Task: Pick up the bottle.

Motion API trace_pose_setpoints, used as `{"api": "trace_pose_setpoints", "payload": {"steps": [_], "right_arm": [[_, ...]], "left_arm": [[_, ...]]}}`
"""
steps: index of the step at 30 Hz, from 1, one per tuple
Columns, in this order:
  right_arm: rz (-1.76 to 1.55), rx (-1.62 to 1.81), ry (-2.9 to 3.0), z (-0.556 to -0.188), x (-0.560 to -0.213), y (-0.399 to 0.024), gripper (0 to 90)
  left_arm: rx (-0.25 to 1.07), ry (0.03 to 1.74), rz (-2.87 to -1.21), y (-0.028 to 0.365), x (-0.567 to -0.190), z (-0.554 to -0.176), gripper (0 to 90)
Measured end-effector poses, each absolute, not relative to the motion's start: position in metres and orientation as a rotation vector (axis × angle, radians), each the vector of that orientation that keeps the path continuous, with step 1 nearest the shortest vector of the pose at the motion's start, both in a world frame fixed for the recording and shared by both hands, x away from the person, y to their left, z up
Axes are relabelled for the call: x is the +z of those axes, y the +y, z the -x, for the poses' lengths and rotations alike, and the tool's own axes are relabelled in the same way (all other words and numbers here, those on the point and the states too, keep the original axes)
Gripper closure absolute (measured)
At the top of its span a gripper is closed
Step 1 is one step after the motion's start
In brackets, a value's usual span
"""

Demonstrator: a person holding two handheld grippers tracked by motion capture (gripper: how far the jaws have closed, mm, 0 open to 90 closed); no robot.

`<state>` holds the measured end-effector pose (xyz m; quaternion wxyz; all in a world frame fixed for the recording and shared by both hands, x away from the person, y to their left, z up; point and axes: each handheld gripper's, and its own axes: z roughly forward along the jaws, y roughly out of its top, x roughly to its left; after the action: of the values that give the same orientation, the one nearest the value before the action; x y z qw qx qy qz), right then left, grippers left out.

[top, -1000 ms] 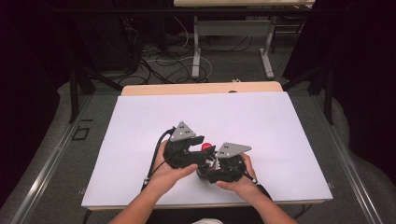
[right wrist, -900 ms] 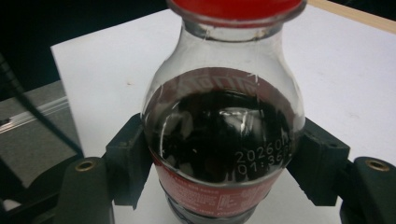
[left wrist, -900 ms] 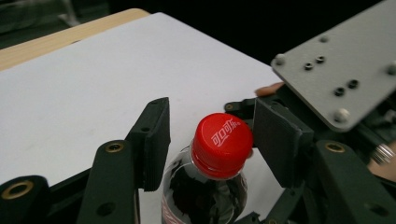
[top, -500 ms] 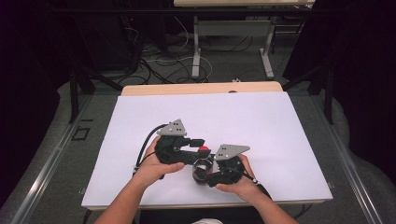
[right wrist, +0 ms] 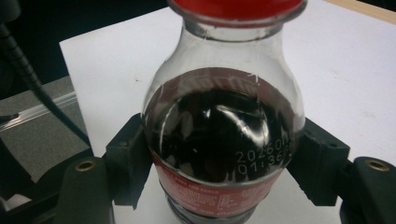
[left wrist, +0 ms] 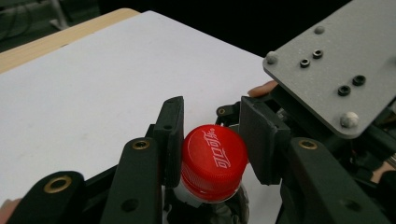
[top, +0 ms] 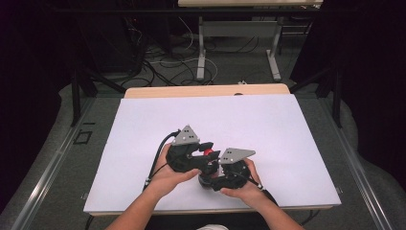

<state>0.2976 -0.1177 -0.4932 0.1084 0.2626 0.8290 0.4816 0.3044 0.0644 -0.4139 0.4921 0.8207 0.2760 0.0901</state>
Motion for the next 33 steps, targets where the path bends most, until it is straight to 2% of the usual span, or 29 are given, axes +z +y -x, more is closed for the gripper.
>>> {"api": "trace_pose_setpoints", "payload": {"steps": [1,6,9,21,27,29,33], "right_arm": [[-0.775,1.417,2.438,-0.298,-0.493,-0.118,30.2],[-0.769,1.434,2.442,-0.299,-0.492,-0.121,30.2],[-0.758,1.437,2.449,-0.299,-0.491,-0.122,30.2],[-0.703,1.455,2.48,-0.297,-0.489,-0.12,30.1],[-0.69,1.458,2.476,-0.296,-0.491,-0.117,30.1],[-0.686,1.441,2.492,-0.296,-0.491,-0.117,30.1],[-0.728,1.438,2.457,-0.296,-0.492,-0.118,30.2]], "left_arm": [[0.219,0.67,-1.992,0.064,-0.414,-0.304,60.4],[0.161,0.636,-1.997,0.071,-0.408,-0.305,45.4],[0.13,0.606,-2.011,0.077,-0.406,-0.306,43.2],[0.069,0.521,-2.027,0.085,-0.412,-0.316,48.4],[0.052,0.528,-2.02,0.079,-0.416,-0.316,55.2],[0.051,0.534,-2.014,0.076,-0.416,-0.315,60.4],[0.156,0.635,-2.007,0.069,-0.415,-0.309,61.2]]}}
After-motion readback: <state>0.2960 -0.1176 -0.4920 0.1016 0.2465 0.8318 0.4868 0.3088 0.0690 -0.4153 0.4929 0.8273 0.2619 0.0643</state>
